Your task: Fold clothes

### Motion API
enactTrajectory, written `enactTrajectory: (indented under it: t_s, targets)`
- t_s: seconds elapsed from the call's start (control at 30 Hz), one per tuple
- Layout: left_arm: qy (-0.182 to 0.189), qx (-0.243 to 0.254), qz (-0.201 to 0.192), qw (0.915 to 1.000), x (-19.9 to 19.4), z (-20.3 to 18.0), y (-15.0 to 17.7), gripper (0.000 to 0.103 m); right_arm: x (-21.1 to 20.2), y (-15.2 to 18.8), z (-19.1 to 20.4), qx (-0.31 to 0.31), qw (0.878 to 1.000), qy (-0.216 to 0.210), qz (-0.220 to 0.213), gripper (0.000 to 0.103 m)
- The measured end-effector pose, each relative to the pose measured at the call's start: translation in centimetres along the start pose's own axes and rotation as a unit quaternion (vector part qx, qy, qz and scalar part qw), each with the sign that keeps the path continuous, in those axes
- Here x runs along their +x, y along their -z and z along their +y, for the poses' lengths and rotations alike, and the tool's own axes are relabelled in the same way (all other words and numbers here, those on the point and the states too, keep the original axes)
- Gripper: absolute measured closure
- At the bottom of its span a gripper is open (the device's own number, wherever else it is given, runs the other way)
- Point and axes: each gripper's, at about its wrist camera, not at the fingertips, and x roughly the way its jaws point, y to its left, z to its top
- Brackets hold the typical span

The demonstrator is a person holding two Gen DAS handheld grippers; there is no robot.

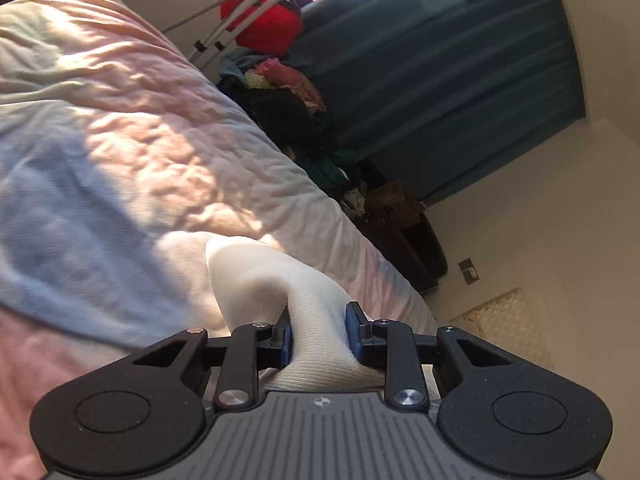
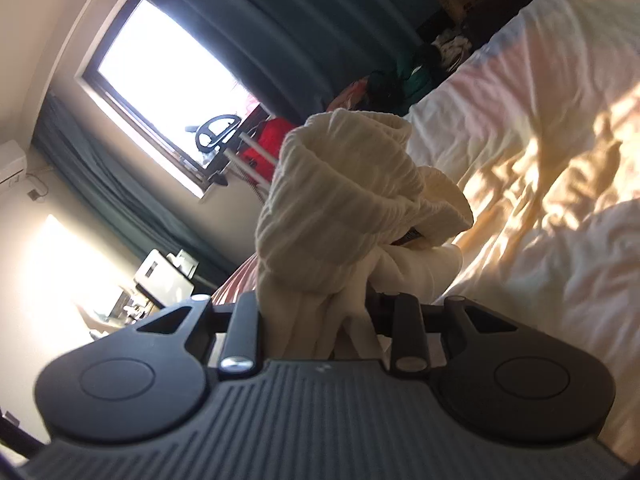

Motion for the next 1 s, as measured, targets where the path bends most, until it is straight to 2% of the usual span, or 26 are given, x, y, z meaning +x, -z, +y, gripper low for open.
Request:
enactTrajectory:
  t_s: [0.23,0.33,0.43,0.53,0.67,0.8,0.9,1.0]
  targets:
    - [0.029,0.025,0.055,0.9977,19.1,-10.0,0.0,0.080,-0.5,-13.7,-7.4,0.027,0.994,0.071,-0.073,0.072]
    - [0.034,0.049,0.069,0.9958,26.7,-13.6,0.4,0.080,0.8,-18.1,-11.5,0.056,0.988,0.100,-0.099,0.072]
    - [0.033,0.089,0.089,0.9915,32.8,-15.4,1.4,0.081,2.2,-20.4,-15.8,0.086,0.981,0.125,-0.123,0.072]
    - [0.039,0.122,0.113,0.9853,36.4,-14.7,2.4,0.081,3.4,-20.2,-19.6,0.111,0.974,0.147,-0.130,0.072]
    - [0.059,0.133,0.133,0.9804,37.4,-11.7,3.3,0.084,3.7,-16.9,-23.7,0.148,0.972,0.151,-0.103,0.072]
    - [0.037,0.149,0.144,0.9775,37.3,-8.4,4.4,0.085,3.1,-13.1,-25.1,0.153,0.971,0.163,-0.080,0.072]
    - [0.017,0.181,0.146,0.9725,37.2,-6.6,5.9,0.085,3.4,-10.2,-25.8,0.158,0.968,0.183,-0.062,0.068]
    - [0.008,0.207,0.143,0.9679,35.6,-6.5,6.5,0.085,3.5,-8.1,-26.7,0.182,0.963,0.193,-0.054,0.064]
